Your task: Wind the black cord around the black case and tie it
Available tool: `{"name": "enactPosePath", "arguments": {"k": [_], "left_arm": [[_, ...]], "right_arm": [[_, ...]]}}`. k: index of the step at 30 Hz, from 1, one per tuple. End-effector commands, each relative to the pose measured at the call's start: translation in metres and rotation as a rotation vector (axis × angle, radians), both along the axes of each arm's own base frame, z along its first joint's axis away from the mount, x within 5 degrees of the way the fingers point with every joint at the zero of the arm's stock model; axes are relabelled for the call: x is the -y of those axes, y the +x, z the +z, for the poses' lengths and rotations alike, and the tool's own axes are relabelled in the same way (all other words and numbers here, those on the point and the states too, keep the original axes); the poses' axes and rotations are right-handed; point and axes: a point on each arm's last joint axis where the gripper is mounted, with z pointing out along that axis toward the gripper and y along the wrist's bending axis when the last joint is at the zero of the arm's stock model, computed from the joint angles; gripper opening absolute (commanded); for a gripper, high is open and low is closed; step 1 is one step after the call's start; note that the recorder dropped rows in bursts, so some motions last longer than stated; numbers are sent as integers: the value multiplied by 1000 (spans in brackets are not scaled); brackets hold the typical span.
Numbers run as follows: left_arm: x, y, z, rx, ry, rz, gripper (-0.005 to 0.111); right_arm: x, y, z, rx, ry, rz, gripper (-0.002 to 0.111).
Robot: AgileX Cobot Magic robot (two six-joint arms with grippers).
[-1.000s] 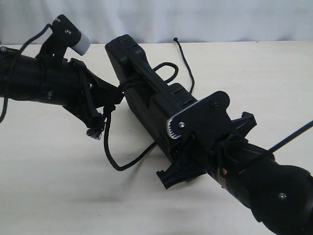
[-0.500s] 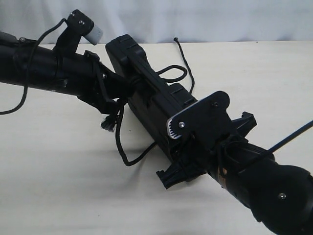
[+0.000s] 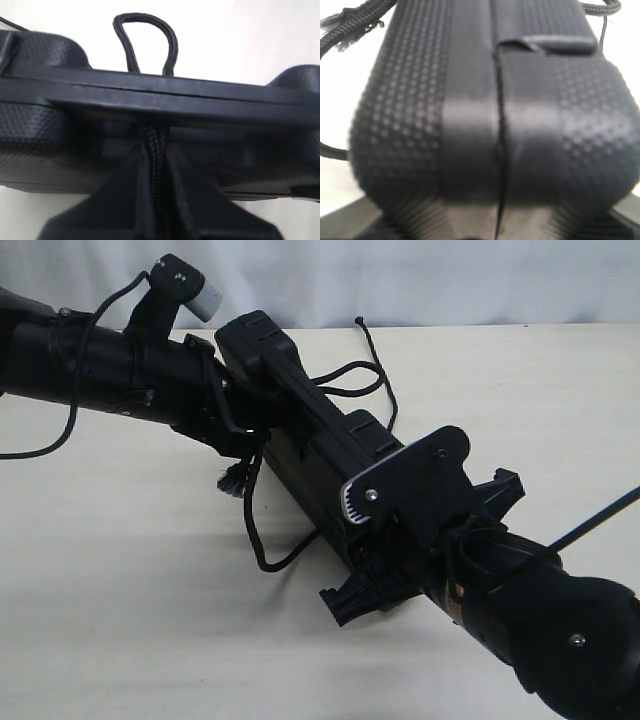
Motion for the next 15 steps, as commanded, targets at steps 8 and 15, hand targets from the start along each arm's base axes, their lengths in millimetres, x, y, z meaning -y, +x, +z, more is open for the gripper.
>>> {"name": "enactPosePath", "arguments": {"k": [8,15], "left_arm": [[4,0,4,-2,-26,7,0],[4,1,5,-1,-37,16,14]], "right_arm": [[2,2,-2,-9,-16,-9,4],[2,2,-2,-9,-16,-9,4]]}}
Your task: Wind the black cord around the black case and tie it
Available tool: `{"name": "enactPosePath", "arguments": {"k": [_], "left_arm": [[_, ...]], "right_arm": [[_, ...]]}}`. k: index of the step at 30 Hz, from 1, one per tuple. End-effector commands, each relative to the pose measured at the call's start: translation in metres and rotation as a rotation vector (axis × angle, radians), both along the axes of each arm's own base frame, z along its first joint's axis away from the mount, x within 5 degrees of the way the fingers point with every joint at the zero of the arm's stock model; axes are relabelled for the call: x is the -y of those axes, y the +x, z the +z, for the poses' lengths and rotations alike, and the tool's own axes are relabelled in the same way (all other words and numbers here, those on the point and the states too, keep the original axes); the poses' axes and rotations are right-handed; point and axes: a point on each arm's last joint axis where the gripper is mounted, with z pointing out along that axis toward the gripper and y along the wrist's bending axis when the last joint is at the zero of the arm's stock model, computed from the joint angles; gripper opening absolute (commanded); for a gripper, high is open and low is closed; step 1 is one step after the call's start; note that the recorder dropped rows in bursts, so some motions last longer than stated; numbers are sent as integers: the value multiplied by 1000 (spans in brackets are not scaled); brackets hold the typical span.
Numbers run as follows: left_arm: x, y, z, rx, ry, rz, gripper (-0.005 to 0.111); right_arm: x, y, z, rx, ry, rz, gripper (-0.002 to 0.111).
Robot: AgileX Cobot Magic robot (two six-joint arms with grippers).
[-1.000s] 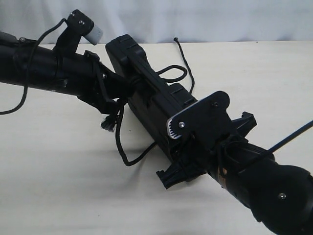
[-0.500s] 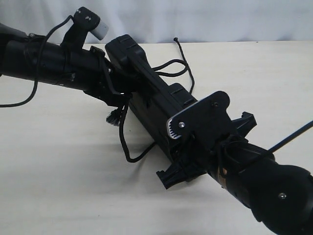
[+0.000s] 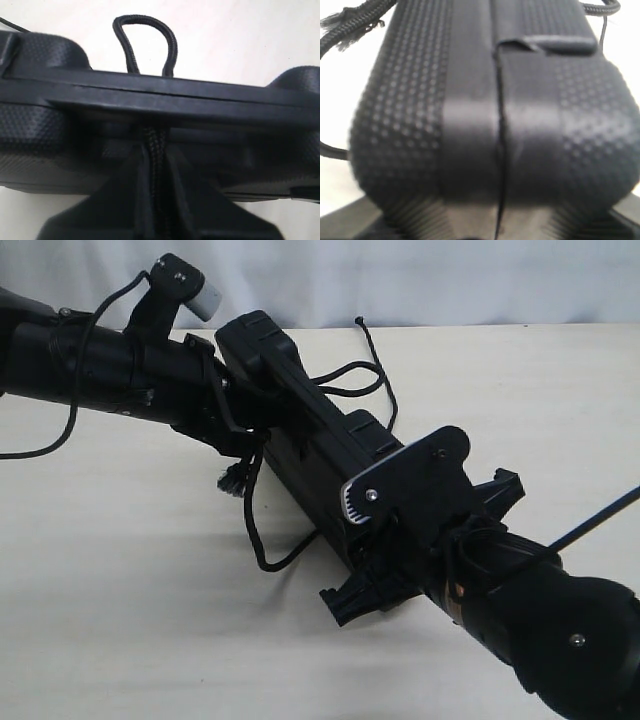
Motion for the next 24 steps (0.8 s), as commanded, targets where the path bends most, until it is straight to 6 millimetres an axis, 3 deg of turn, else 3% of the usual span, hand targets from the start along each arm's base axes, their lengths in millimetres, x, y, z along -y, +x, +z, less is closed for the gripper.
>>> {"name": "enactPosePath", "arguments": {"k": [1,3,5,24], "left_arm": [[4,1,5,-2,-35,15,19],[4,1,5,-2,-35,15,34],[4,1,5,-2,-35,15,40],[3,-1,10,19,-34,16,39]], "right_arm": [[3,2,-2,-8,-16,-9,4],[2,2,-2,-10,-16,-8,4],[2,2,-2,-10,-16,-8,4],[2,2,-2,-10,-16,-8,4]]}}
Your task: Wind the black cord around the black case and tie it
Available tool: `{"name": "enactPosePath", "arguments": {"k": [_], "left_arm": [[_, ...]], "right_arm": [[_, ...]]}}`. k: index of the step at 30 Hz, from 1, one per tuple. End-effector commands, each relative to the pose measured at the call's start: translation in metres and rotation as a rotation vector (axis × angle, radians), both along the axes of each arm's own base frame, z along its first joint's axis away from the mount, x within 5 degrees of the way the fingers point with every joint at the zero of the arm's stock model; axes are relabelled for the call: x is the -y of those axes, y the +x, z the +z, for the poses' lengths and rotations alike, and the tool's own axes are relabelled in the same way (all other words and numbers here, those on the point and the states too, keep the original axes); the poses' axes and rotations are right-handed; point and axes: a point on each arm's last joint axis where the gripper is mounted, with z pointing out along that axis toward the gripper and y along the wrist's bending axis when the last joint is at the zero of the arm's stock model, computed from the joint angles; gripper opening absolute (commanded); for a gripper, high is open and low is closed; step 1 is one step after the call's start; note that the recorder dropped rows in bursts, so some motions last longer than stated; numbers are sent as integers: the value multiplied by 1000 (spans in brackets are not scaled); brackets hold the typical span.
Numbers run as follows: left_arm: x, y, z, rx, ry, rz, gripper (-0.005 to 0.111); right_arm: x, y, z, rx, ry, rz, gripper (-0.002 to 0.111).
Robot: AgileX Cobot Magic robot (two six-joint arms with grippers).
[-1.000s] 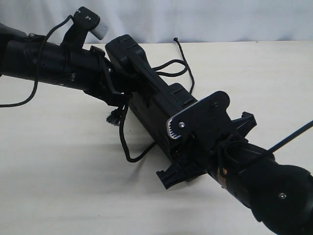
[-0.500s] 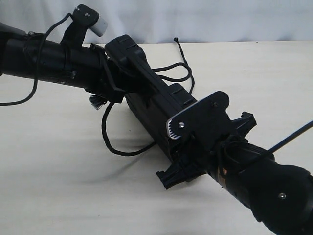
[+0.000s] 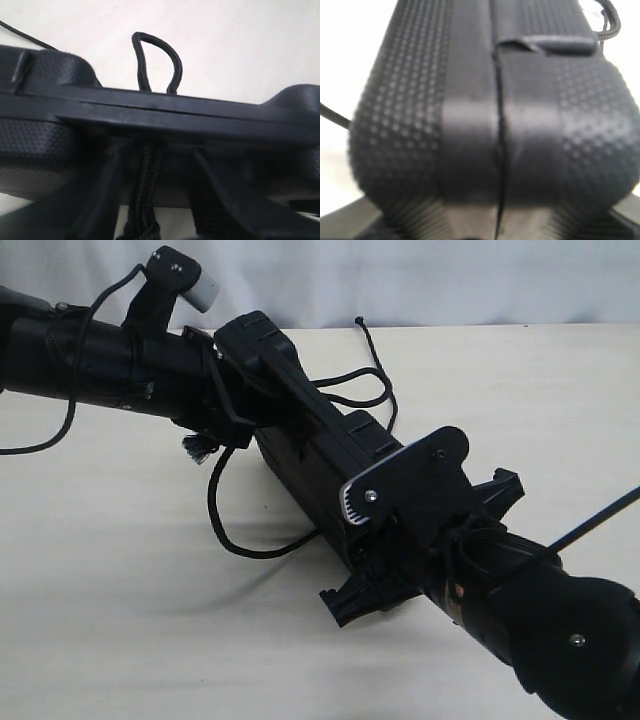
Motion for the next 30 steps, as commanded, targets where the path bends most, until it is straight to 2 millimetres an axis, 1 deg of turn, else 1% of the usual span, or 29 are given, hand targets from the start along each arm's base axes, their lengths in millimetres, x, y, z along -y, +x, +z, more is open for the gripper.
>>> {"name": "enactPosePath", "arguments": {"k": [1,6,11,18,22,30], "left_arm": [[3,-1,7,21,-11,-3,39],[2,0,7,21,-7,12,39],[3,-3,8,7,-26,-16,39],[0,-9,25,49,-43,-5,39],[-2,-13,32,82,-19,-19,39],[-9,-17,44,162,35,8,39]], "right_arm": [[3,2,-2,-10,-13,-11,4],[3,2,-2,-10,-13,-11,4],[3,2,-2,-10,-13,-11,4],[3,2,-2,-11,-12,-13,4],[3,2,-2,-11,-12,-13,4],[2,2,-2,-13,-12,-11,4]]}}
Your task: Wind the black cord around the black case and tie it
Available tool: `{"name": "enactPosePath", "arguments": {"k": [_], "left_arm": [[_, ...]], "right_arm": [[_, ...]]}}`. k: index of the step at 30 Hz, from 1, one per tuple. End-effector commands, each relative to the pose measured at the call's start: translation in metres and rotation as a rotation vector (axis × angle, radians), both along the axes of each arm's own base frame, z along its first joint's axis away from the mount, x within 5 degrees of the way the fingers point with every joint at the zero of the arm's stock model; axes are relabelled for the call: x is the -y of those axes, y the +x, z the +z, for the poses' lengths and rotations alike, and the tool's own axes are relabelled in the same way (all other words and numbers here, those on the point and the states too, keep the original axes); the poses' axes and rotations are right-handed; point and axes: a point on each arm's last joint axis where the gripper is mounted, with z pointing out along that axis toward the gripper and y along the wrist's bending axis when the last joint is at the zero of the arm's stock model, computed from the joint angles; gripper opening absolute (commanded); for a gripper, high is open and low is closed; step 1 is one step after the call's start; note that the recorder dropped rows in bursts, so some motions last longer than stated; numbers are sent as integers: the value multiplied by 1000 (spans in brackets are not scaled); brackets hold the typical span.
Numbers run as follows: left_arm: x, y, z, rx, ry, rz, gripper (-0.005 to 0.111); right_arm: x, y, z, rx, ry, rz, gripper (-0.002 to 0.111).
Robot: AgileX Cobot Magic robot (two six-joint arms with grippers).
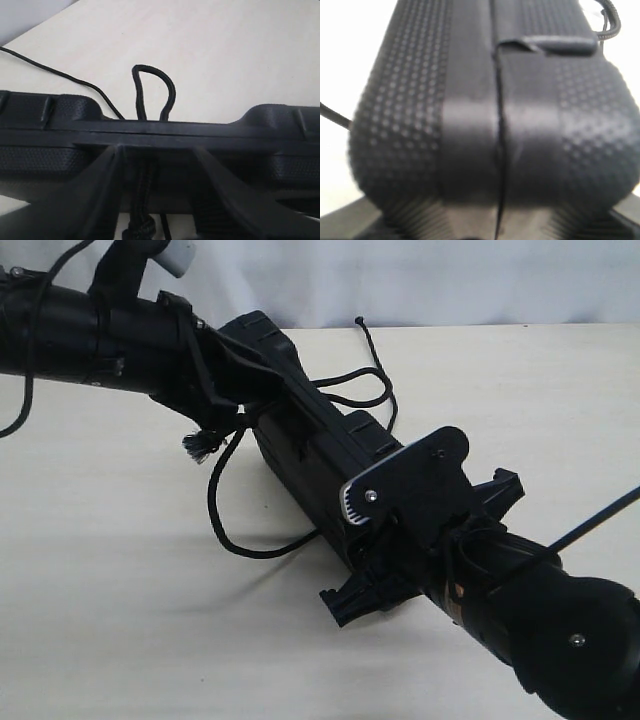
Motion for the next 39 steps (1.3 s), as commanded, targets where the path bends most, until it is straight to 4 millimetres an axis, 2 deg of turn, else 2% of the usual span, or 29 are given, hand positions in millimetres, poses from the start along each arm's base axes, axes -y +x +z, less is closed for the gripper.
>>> {"name": "enactPosePath", "arguments": {"k": [1,6,15,21,24,39], "left_arm": [[-2,-3,12,64,25,17,39],[-9,3,15,63,21,148,39],[-13,8,16,52,3,240,40],[-13,9,16,38,-8,266,59],[-13,9,16,38,-8,266,64],[-21,17,17,110,48,349,64]], "right_arm": [[2,2,-2,-14,-12,-9,4],[2,1,-3,-21,-11,-2,4],[1,1,-3,-26,-10,2,4],[1,1,-3,-26,-10,2,4],[1,1,-3,-25,-12,3,4],[0,-1,-4,-25,-46,49,4]]}}
